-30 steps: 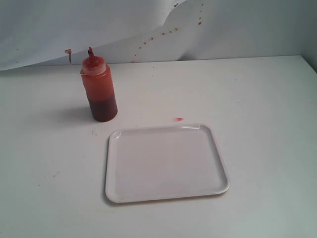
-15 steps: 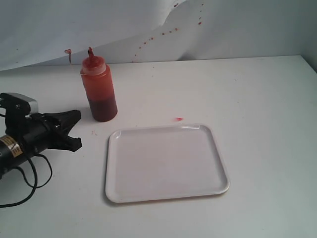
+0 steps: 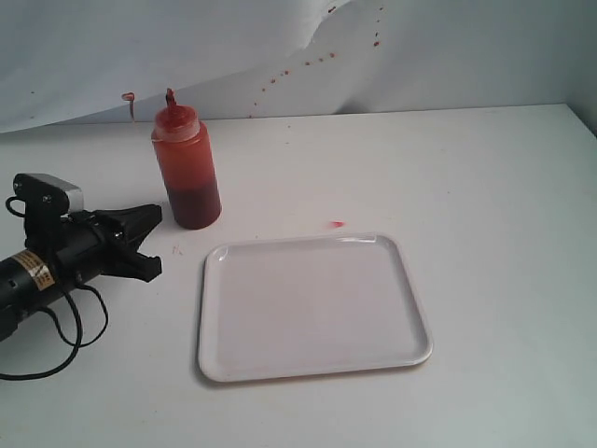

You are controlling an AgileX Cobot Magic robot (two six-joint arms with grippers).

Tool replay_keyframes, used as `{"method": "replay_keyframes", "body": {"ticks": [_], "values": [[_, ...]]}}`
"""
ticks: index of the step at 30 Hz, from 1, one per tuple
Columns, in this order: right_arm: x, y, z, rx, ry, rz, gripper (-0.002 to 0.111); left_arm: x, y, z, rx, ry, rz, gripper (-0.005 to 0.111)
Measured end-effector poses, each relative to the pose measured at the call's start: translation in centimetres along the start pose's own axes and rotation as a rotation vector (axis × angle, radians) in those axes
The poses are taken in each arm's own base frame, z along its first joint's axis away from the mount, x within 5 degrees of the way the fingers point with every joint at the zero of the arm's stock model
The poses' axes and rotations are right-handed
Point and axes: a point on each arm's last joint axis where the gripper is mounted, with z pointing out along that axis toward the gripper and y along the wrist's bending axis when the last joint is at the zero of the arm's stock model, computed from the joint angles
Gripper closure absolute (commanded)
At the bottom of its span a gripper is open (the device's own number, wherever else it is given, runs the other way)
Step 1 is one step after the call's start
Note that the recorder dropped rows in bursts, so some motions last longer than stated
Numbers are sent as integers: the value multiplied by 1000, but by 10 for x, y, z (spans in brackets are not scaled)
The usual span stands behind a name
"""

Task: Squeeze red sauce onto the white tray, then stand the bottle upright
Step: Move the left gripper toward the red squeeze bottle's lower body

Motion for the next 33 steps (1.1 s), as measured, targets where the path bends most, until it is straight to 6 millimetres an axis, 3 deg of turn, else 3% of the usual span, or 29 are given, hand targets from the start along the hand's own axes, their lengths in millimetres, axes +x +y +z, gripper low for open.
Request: {"method": "replay_keyframes", "body": {"ticks": [16, 18, 21, 25, 27, 33], "values": [[0, 0, 0, 0, 0, 0, 108, 1, -5, 0, 52, 14, 23, 102], [0, 0, 0, 0, 0, 0, 108, 2, -5, 0, 50, 22, 24, 94], [0, 0, 0, 0, 0, 0, 108, 3, -4, 0, 46, 36, -27, 71], [0, 0, 0, 0, 0, 0, 108, 6, -1, 0, 10, 68, -95, 19], [0, 0, 0, 0, 0, 0, 108, 7, 1, 0, -16, 77, -136, 2], [0, 0, 0, 0, 0, 0, 108, 7, 4, 0, -50, 77, -188, 2]]}}
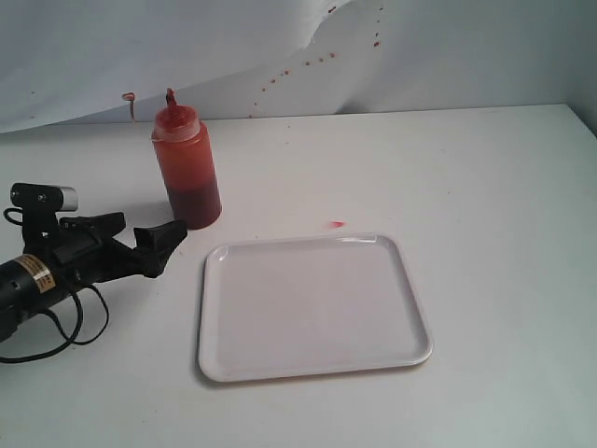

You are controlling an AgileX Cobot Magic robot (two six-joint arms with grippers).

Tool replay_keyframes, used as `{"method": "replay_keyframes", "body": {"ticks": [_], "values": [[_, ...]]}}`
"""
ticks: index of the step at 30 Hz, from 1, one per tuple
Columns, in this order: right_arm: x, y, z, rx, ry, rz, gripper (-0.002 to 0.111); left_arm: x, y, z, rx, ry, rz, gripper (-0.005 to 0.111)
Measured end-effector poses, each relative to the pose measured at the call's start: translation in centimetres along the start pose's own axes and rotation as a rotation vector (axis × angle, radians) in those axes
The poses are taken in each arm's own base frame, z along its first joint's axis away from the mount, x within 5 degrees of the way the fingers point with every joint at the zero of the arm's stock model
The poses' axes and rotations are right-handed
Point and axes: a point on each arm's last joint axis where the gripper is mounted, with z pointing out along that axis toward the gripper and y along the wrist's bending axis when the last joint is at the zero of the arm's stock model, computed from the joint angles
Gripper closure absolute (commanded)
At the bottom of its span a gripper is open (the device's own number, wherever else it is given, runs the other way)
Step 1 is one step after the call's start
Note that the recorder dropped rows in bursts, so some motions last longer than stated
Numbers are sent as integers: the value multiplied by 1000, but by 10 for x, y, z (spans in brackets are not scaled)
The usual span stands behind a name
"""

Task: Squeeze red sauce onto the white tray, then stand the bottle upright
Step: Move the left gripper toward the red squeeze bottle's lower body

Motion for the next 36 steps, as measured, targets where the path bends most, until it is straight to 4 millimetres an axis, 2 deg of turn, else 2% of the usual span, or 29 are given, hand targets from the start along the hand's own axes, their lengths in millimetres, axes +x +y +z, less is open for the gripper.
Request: {"method": "replay_keyframes", "body": {"ticks": [9, 17, 24, 30, 36], "values": [[0, 0, 0, 0, 0, 0, 108, -4, 2, 5, -2, -13, 46, 2], [0, 0, 0, 0, 0, 0, 108, 13, 25, 57, 45, 26, 115, 2], [0, 0, 0, 0, 0, 0, 108, 16, 33, 79, 93, 9, 153, 2], [0, 0, 0, 0, 0, 0, 108, 9, 40, 98, 102, -37, 179, 2], [0, 0, 0, 0, 0, 0, 108, 16, 49, 114, 104, -47, 183, 2]]}}
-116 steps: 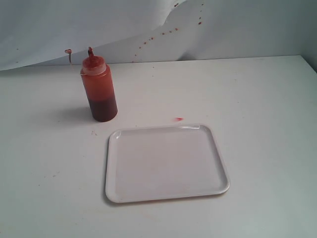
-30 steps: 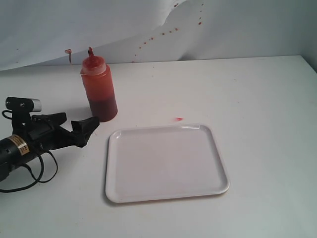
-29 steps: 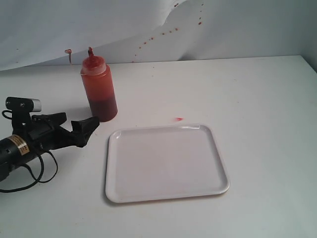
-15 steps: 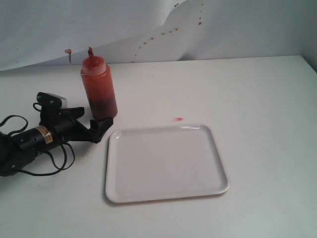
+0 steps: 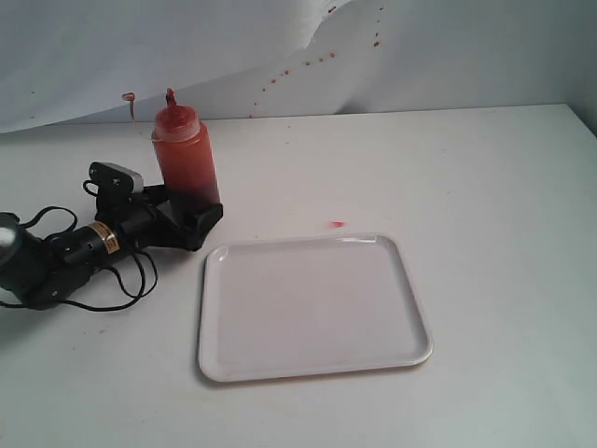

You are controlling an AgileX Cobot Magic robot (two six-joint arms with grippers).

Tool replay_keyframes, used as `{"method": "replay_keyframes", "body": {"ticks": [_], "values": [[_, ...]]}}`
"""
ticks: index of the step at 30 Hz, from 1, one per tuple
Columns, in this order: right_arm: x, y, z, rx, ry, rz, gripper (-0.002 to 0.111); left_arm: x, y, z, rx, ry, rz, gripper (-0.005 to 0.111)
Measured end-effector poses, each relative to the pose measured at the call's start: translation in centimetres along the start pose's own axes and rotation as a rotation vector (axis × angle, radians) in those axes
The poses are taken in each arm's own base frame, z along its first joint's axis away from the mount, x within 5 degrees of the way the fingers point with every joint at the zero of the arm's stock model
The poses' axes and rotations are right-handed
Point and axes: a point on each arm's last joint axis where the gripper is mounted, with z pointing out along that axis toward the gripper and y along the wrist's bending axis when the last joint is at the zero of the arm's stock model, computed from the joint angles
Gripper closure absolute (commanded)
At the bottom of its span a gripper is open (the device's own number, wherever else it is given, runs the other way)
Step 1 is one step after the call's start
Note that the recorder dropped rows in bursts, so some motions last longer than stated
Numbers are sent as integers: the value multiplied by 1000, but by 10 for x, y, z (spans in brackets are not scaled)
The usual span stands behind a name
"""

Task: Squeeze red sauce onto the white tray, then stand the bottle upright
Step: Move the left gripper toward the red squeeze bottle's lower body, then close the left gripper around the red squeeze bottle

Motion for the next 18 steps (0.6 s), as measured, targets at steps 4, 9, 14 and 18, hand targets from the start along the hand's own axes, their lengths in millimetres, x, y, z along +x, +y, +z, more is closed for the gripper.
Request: {"method": "replay_keyframes", "body": {"ticks": [4, 9, 14, 18], "values": [[0, 0, 0, 0, 0, 0, 108, 2, 3, 7, 19, -15, 23, 2], [0, 0, 0, 0, 0, 0, 108, 1, 6, 15, 38, -26, 52, 2], [0, 0, 0, 0, 0, 0, 108, -4, 8, 19, 37, -43, 63, 2], [0, 0, 0, 0, 0, 0, 108, -5, 10, 19, 19, -50, 53, 2]]}}
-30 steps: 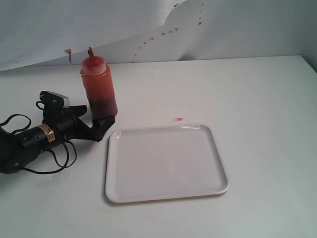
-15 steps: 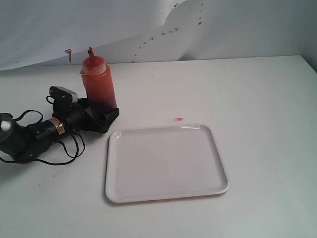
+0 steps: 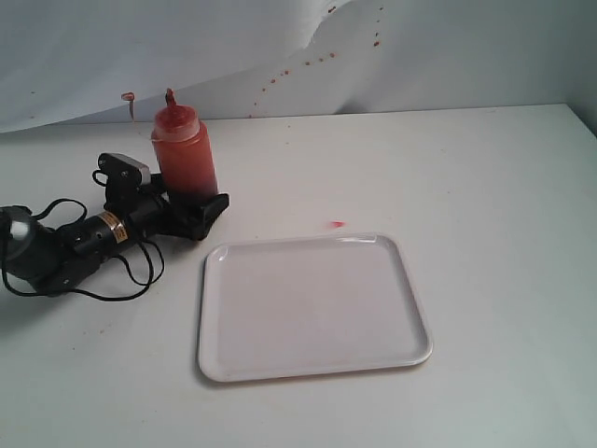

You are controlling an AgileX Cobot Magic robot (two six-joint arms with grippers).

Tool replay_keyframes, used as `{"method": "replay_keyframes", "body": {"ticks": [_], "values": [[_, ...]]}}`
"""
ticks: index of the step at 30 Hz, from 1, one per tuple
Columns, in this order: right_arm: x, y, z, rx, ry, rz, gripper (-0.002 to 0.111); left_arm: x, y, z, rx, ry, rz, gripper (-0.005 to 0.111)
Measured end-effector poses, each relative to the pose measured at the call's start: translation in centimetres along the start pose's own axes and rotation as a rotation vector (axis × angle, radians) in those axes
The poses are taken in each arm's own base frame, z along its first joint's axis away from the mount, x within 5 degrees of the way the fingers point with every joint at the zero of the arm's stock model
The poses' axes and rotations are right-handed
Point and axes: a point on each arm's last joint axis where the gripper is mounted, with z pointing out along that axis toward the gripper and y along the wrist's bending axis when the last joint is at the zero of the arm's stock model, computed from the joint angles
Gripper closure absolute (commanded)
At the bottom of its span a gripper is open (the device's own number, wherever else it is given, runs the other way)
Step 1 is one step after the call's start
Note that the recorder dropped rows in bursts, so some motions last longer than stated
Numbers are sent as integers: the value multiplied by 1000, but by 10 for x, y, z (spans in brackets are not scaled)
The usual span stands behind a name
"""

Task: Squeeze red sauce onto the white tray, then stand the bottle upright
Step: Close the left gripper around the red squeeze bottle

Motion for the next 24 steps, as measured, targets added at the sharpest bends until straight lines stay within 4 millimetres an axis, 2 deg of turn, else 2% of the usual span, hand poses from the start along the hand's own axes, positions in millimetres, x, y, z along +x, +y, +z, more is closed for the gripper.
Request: {"method": "replay_keyframes", "body": {"ticks": [7, 15, 24], "values": [[0, 0, 0, 0, 0, 0, 108, 0, -1, 1, -3, -2, -3, 2], [0, 0, 0, 0, 0, 0, 108, -1, -17, 9, 19, -5, 58, 2], [0, 0, 0, 0, 0, 0, 108, -1, -17, 10, 1, -11, 58, 2]]}}
